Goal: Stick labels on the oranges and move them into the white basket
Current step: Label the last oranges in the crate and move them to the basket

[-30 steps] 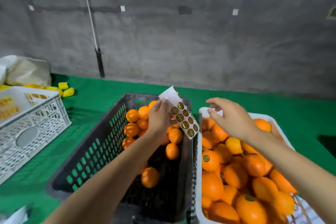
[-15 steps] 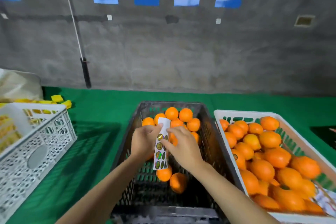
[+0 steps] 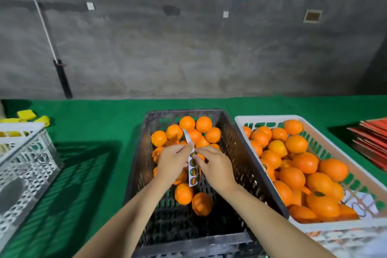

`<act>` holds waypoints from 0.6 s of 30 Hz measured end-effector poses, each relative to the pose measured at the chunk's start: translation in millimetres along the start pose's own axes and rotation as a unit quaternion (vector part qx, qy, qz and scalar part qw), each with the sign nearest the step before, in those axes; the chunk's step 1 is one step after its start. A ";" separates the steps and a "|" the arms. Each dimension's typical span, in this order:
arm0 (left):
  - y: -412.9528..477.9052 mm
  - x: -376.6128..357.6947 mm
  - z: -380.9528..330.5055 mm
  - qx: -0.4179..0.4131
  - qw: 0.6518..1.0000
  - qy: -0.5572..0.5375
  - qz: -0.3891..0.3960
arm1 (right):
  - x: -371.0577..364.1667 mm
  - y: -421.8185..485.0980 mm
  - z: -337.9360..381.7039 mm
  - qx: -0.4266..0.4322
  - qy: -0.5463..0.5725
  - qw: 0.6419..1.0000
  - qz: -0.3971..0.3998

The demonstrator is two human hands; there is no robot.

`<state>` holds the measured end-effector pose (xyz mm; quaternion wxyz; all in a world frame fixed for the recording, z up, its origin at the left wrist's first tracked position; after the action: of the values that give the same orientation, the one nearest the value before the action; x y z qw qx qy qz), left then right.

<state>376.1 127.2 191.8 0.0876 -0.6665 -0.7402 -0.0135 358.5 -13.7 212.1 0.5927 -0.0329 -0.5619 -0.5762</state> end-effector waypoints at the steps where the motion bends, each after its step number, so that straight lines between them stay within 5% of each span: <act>1: 2.2 -0.1 -0.2 0.003 1.000 -0.005 0.008 | 0.6 1.1 -0.2 0.002 -0.005 1.000 -0.013; 6: -0.2 1.8 -4.2 0.001 1.000 0.024 -0.004 | 7.0 -0.3 -2.7 0.026 -0.025 0.999 -0.038; 15: -1.0 20.3 -0.2 -0.007 0.993 0.091 -0.073 | -6.7 -4.6 -12.7 -0.064 0.171 0.983 -0.018; 18: -5.8 32.5 -0.5 -0.032 0.971 0.184 -0.148 | -20.4 -10.6 -26.9 -0.128 0.165 0.976 0.070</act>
<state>367.3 158.5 197.7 0.1978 -0.5382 -0.8010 -0.1719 373.8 -22.6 181.5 0.7067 -0.0519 -0.3746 -0.5980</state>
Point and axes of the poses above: each hand's wrist, its own y-axis towards the middle knuckle, its own x-axis out of the back of the hand, z = x × y, the point moved 8 cm from there along y, towards the middle knuckle, and after that the axes turned 12 degrees about x, right-handed, at the moved point
